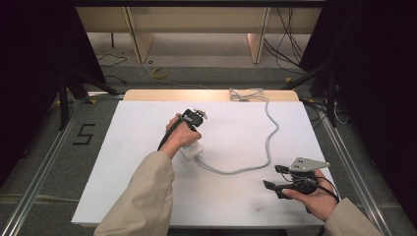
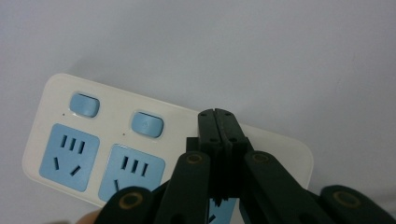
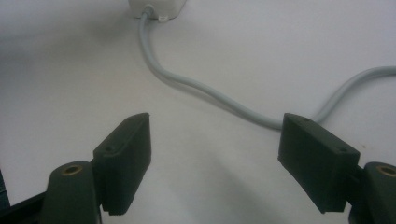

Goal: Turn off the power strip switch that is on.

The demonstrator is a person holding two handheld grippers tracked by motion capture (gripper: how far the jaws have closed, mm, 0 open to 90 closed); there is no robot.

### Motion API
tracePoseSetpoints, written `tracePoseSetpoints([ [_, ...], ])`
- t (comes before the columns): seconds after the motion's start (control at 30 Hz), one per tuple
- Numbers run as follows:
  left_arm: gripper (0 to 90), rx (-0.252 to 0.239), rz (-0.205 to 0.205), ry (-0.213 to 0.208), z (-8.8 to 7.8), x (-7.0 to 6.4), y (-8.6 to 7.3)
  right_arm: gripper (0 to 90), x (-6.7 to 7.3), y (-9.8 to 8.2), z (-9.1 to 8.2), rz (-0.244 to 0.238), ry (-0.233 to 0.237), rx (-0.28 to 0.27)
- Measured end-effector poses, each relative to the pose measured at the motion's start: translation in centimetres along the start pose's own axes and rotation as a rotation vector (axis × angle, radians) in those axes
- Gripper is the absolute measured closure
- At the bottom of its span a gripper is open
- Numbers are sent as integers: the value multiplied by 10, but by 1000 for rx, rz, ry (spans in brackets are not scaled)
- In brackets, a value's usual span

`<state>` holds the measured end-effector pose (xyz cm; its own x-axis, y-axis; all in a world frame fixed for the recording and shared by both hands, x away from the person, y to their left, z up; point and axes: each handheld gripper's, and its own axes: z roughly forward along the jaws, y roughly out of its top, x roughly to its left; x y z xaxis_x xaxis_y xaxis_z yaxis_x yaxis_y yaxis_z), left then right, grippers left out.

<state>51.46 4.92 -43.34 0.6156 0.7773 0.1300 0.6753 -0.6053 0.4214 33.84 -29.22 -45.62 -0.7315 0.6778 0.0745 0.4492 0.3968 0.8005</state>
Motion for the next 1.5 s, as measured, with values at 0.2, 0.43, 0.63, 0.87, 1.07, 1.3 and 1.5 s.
tracePoseSetpoints([
  [0.2, 899, -6, -6, -35, -1, 0, -2, 262, 0, 0, 0, 3, -1, -4],
  [0.43, 847, -61, -5, -35, -10, 1, -3, 262, 0, 0, 0, 1, -1, -2],
  [0.63, 805, -106, -9, -35, -22, 3, -5, 262, 0, 0, 0, 1, -1, -2],
  [0.87, 518, -166, -9, -14, -35, 2, -17, 262, 0, 0, 0, 2, -3, -3],
  [1.07, 321, -254, -52, -38, -55, 6, -46, 261, 0, -1, 0, 4, -2, 0],
  [1.3, 220, -389, -59, -107, -68, 5, -94, 261, -1, -1, 1, 11, 2, 2],
  [1.5, 191, -481, -51, -95, -73, -8, -140, 261, -2, -2, 2, 17, 3, 4],
])
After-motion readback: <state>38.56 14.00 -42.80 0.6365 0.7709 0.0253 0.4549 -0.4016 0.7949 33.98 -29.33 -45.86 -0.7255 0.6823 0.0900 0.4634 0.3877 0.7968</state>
